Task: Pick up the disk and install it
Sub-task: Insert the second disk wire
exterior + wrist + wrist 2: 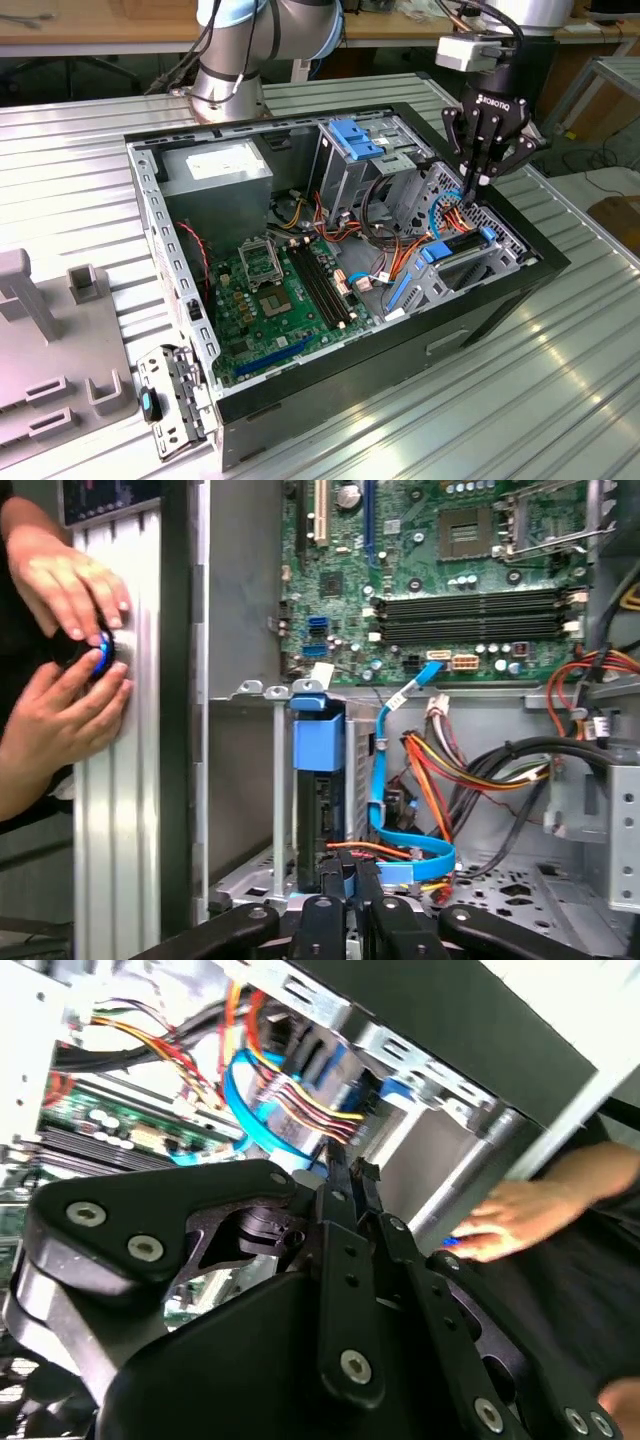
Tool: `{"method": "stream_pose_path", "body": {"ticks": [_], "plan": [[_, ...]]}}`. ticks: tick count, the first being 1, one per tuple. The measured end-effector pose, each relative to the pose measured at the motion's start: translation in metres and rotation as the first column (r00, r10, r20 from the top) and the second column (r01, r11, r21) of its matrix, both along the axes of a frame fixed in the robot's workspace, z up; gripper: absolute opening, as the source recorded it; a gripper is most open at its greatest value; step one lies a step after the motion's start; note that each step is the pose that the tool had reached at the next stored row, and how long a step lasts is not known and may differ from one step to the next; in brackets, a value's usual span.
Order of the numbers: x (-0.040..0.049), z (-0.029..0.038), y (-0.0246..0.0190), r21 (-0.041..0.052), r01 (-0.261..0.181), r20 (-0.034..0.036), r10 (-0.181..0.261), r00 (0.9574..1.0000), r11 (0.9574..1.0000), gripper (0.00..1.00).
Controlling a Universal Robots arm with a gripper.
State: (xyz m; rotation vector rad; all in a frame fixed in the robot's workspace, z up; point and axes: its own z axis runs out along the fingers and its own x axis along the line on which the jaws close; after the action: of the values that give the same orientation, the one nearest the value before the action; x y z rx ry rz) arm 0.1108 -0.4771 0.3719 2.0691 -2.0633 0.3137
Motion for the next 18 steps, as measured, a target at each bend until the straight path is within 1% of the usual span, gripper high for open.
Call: {"method": "stream_pose_path", "body": {"ticks": [1,3,4,6,7,8,12,15,16,17,18], "plan": [[-0.0002,0.0,-0.0008,0.0158,0.0,0.0,0.0,1.0,0.9999,0.16],[-0.0006,0.0,-0.0026,0.0568,0.0,0.0,0.0,1.0,0.9984,0.16],[-0.0008,0.0,-0.0034,0.0747,0.0,0.0,0.0,1.0,0.9972,0.16],[-0.0012,0.0,-0.0051,0.1114,0.0,0.0,0.0,1.0,0.9938,0.16],[-0.0014,0.0001,-0.0068,0.1303,0.0,0.0,0.0,1.0,0.9915,0.16],[-0.0015,0.0,-0.0084,0.1365,0.0,0.0001,0.0,1.0,0.9906,0.16],[-0.0017,-0.0001,-0.02,0.1367,0.0,0.0,0.0,1.0,0.9906,0.16],[-0.0017,-0.0002,-0.0246,0.1369,0.0,0.0,0.0,1.0,0.9906,0.16],[-0.0017,-0.0001,-0.0259,0.1389,0.0,0.0,0.0,1.0,0.9903,0.16],[-0.0017,-0.0002,-0.028,0.1458,-0.001,0.0,0.001,1.0,0.9893,0.16],[-0.0017,-0.0002,-0.0303,0.1596,-0.001,0.0,0.001,1.0,0.9872,0.16]]}}
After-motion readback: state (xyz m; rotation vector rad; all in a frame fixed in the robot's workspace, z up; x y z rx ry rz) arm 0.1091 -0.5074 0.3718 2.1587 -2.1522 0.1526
